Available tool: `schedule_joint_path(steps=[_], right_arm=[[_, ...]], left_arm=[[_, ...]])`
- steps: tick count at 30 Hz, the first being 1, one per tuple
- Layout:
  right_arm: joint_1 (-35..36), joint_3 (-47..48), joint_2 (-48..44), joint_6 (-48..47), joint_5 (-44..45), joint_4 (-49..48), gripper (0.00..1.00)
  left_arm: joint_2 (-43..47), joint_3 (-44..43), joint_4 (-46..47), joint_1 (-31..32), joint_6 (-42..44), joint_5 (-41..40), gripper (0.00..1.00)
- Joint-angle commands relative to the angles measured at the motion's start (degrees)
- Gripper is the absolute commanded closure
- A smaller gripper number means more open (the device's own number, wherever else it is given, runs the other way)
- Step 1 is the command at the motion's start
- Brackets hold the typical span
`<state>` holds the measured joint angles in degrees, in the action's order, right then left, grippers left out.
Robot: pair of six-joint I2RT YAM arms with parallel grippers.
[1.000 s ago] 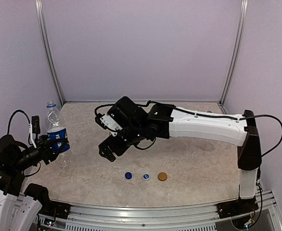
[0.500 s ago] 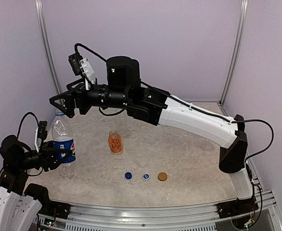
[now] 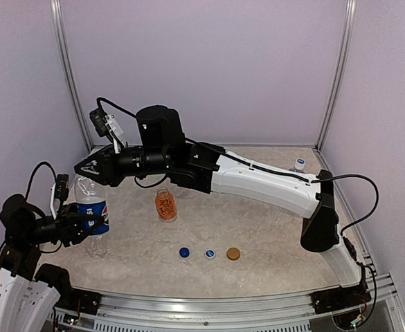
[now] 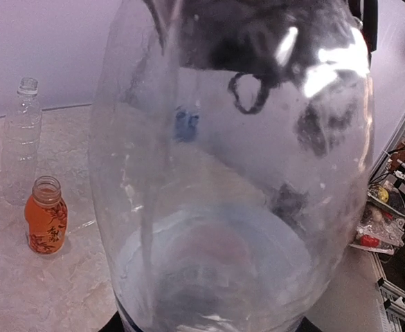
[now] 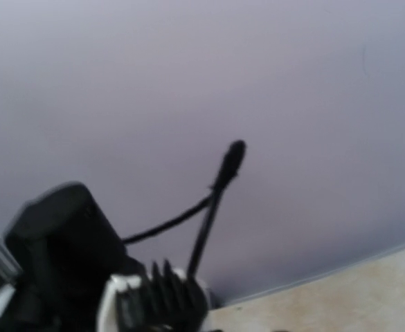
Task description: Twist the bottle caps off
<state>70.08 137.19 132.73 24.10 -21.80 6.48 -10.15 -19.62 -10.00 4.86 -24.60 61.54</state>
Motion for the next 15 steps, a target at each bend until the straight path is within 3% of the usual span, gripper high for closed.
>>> schedule_joint_path(steps=[1,3,6,9,10,15], right_arm=[[0.4,-0.1,-0.4,0.8,-1.4,1.7,0.90],[0.4,-0.3,-0.9,0.1,-1.5,2.4,1.00],[0.4,-1.4,-2.6,-1.5,-0.8,3.3,1.00],[0.4,-4.1,-5.8,-4.2,1.4,4.5,1.00],[0.5,-5.4,-7.2,-5.2,2.6,4.9,1.00],[0.5,-15.8,-17.5,-10.3,10.9,5.2,1.00]], left_arm=[[-0.3,0.4,1.1,0.1,0.1,0.1,0.55],[-0.4,0.4,1.1,0.1,0.2,-0.3,0.55],[-0.3,0.4,0.9,0.0,0.1,-1.0,0.51],[0.0,0.4,0.5,-0.2,-0.8,-2.9,0.10],[0.1,0.5,0.5,-0.4,-1.1,-3.2,0.02],[0.8,0.6,0.5,-1.0,-1.8,-3.7,0.01]])
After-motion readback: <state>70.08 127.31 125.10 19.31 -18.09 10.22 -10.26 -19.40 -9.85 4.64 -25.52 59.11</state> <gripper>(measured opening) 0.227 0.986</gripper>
